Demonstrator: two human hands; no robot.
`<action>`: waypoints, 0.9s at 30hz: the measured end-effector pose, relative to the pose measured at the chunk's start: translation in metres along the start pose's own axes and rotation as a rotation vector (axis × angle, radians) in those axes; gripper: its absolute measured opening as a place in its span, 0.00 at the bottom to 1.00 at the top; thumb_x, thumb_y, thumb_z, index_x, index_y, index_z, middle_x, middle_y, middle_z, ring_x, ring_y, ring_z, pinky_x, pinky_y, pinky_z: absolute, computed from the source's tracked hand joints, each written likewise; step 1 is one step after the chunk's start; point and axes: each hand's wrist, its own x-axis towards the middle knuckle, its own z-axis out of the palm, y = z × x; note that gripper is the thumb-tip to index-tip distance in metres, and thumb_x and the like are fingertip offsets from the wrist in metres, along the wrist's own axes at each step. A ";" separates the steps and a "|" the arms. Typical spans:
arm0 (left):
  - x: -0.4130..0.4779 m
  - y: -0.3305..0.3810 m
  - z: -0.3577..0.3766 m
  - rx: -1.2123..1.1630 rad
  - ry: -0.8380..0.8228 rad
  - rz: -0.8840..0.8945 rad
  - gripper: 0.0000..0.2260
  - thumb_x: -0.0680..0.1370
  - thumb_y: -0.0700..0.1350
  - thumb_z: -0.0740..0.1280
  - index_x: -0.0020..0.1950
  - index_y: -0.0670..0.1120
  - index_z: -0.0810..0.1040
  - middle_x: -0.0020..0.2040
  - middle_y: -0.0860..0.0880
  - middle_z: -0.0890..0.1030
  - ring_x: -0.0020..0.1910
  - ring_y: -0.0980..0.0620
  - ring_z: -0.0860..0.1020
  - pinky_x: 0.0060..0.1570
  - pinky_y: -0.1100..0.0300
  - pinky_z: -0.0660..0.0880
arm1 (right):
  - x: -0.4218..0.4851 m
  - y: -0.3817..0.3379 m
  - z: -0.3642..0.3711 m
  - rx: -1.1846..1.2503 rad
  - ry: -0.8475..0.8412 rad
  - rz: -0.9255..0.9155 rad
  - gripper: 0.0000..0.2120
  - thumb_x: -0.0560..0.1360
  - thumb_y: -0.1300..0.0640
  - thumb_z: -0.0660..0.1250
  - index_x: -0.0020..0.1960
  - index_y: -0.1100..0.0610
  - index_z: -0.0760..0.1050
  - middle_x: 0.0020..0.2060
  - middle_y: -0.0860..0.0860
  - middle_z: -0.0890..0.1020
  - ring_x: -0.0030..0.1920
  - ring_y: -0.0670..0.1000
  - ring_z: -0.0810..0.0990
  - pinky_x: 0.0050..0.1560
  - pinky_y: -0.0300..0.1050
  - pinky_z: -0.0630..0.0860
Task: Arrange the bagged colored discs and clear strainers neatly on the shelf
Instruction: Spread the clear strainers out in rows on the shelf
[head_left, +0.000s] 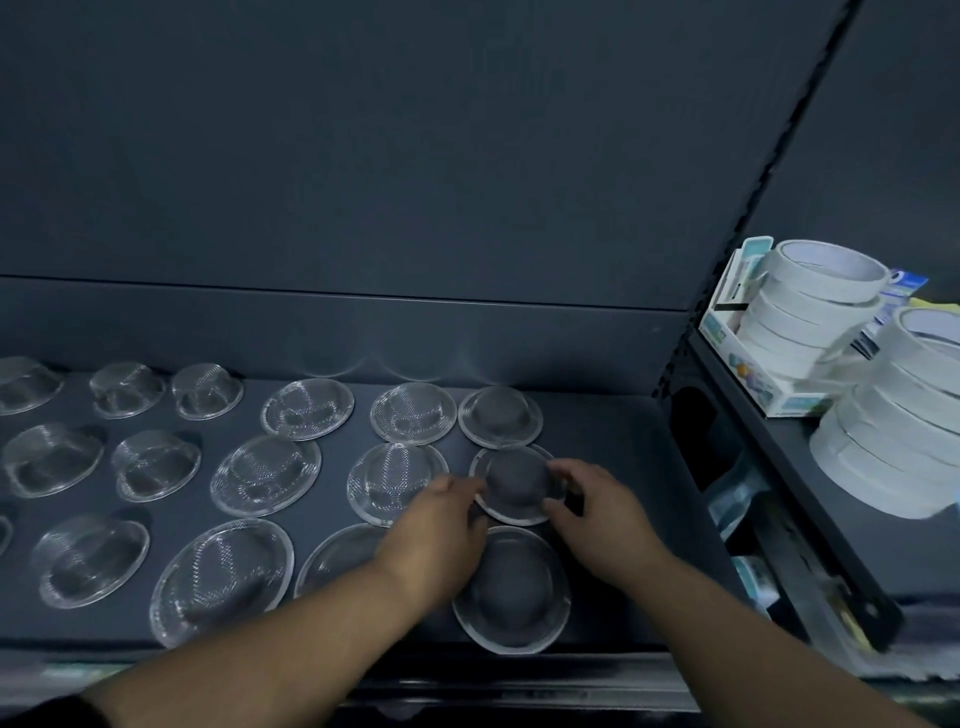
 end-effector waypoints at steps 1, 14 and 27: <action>-0.005 0.000 -0.001 0.008 0.005 -0.013 0.20 0.78 0.50 0.63 0.70 0.52 0.69 0.66 0.49 0.72 0.64 0.51 0.72 0.63 0.63 0.66 | -0.002 0.000 -0.001 0.006 0.026 0.008 0.16 0.72 0.55 0.71 0.60 0.50 0.76 0.50 0.45 0.77 0.45 0.41 0.75 0.46 0.26 0.65; -0.025 0.009 0.015 0.007 -0.079 -0.016 0.32 0.66 0.65 0.72 0.66 0.55 0.72 0.60 0.54 0.72 0.59 0.56 0.72 0.61 0.64 0.68 | -0.005 -0.006 -0.011 -0.008 0.001 -0.047 0.14 0.71 0.54 0.73 0.56 0.50 0.78 0.47 0.44 0.74 0.42 0.39 0.72 0.48 0.30 0.67; -0.031 0.017 0.016 -0.001 -0.073 -0.036 0.27 0.65 0.64 0.72 0.60 0.56 0.73 0.53 0.55 0.71 0.55 0.56 0.72 0.55 0.66 0.67 | 0.041 -0.027 -0.002 -0.126 -0.168 -0.081 0.26 0.63 0.50 0.76 0.61 0.48 0.76 0.57 0.47 0.79 0.57 0.47 0.76 0.56 0.36 0.70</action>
